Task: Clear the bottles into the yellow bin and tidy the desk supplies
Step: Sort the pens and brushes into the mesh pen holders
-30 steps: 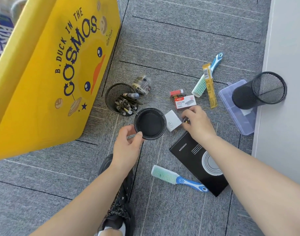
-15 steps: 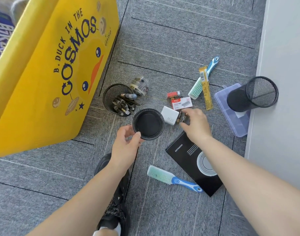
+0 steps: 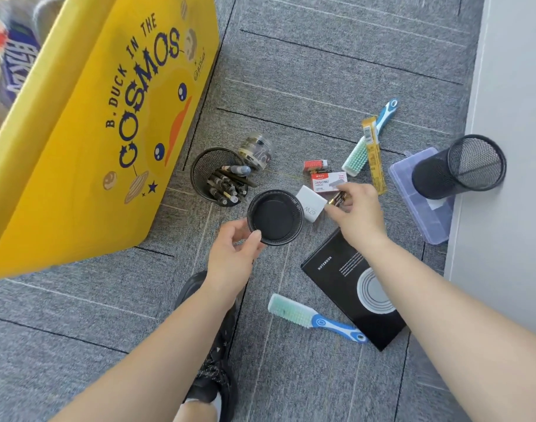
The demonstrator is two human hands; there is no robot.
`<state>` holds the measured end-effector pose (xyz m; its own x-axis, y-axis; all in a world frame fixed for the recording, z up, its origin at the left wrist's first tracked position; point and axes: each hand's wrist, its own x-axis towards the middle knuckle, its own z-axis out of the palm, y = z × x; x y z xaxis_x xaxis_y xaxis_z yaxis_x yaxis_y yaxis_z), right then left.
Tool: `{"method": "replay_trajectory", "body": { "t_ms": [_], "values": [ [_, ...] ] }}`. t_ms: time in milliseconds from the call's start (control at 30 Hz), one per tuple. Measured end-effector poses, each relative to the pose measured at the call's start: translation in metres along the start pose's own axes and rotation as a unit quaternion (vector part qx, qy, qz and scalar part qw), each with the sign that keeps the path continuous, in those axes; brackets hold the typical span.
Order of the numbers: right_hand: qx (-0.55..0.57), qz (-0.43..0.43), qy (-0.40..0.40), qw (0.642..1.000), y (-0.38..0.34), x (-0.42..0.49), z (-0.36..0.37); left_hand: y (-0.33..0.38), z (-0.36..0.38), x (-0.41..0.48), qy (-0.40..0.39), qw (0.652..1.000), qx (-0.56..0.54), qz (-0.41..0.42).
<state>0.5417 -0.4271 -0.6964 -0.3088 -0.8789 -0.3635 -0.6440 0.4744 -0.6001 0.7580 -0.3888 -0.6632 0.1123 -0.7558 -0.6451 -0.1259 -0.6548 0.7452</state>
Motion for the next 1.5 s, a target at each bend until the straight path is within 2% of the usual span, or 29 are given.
{"method": "replay_trajectory", "body": {
  "t_ms": [33, 100, 167, 200, 233, 300, 333, 400, 467, 567, 767, 967, 1167, 1267, 1367, 1433, 1500],
  "values": [
    [0.058, -0.003, 0.004, 0.998, -0.009, -0.006, -0.004, 0.0, 0.002, 0.001, 0.002, 1.0, 0.0, 0.003],
    [0.131, -0.052, -0.059, 0.988, -0.03, -0.023, -0.01, 0.0, 0.005, 0.003, 0.007, 1.0, 0.0, 0.008],
    [0.125, -0.117, -0.151, 0.974, -0.044, -0.036, -0.009, -0.001, 0.006, 0.003, 0.011, 1.0, -0.002, 0.011],
    [0.116, -0.133, -0.165, 0.97, -0.045, -0.038, -0.007, -0.001, 0.007, 0.003, 0.01, 1.0, -0.003, 0.012],
    [0.118, -0.133, -0.149, 0.973, -0.045, -0.036, -0.006, -0.002, 0.007, 0.003, 0.009, 1.0, -0.003, 0.01],
    [0.13, -0.093, -0.066, 0.985, -0.04, -0.021, -0.005, -0.004, 0.008, 0.004, 0.008, 1.0, -0.001, 0.008],
    [0.107, -0.072, -0.03, 0.991, -0.036, -0.01, -0.003, -0.004, 0.009, 0.004, 0.007, 1.0, -0.006, 0.007],
    [-0.002, -0.049, -0.012, 0.999, -0.027, 0.016, -0.001, -0.005, 0.008, 0.006, 0.0, 1.0, -0.019, 0.001],
    [-0.122, -0.051, -0.049, 0.99, -0.022, 0.039, 0.002, -0.005, 0.007, 0.007, -0.008, 1.0, -0.019, -0.005],
    [-0.21, -0.065, -0.109, 0.969, -0.021, 0.053, 0.009, -0.006, 0.006, 0.007, -0.015, 1.0, -0.023, -0.009],
    [-0.254, -0.055, -0.077, 0.963, -0.027, 0.057, 0.017, -0.003, 0.005, 0.007, -0.022, 1.0, -0.017, -0.012],
    [-0.326, -0.153, -0.092, 0.928, -0.021, 0.054, 0.019, -0.002, 0.007, 0.005, -0.02, 0.999, -0.026, -0.003],
    [-0.337, -0.15, -0.075, 0.926, -0.007, 0.051, 0.019, -0.001, 0.006, 0.004, -0.019, 0.999, -0.029, -0.005],
    [-0.29, -0.109, -0.036, 0.95, -0.005, 0.046, 0.015, 0.0, 0.006, 0.004, -0.016, 1.0, -0.025, -0.007],
    [-0.117, -0.072, 0.007, 0.991, -0.019, 0.032, 0.005, 0.003, 0.006, 0.003, -0.016, 0.999, -0.023, -0.017],
    [0.014, -0.081, -0.009, 0.997, -0.035, 0.015, -0.002, 0.006, 0.005, 0.002, -0.016, 0.999, -0.025, -0.021],
    [0.08, -0.107, -0.062, 0.989, -0.048, -0.005, -0.006, 0.008, 0.005, 0.002, -0.015, 1.0, -0.016, -0.018]
  ]
}}
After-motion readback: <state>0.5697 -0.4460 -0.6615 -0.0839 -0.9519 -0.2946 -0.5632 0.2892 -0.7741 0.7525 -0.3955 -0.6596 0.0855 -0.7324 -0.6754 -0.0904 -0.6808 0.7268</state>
